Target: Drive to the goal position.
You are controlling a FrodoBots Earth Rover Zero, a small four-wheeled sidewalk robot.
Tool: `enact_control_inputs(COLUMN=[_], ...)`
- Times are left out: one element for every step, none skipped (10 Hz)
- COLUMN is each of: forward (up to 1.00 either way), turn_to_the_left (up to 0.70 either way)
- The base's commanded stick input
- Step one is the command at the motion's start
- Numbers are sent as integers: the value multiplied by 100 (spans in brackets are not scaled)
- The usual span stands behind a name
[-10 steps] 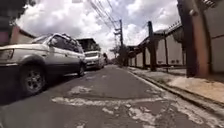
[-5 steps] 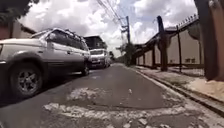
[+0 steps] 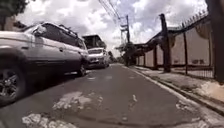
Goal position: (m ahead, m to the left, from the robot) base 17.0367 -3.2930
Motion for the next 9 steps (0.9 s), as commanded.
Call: enact_control_inputs(forward=[85, 85, 85, 85, 85, 85, 85, 85, 85], turn_to_the_left=[0, 0, 0, 0, 0, 0, 0, 0, 0])
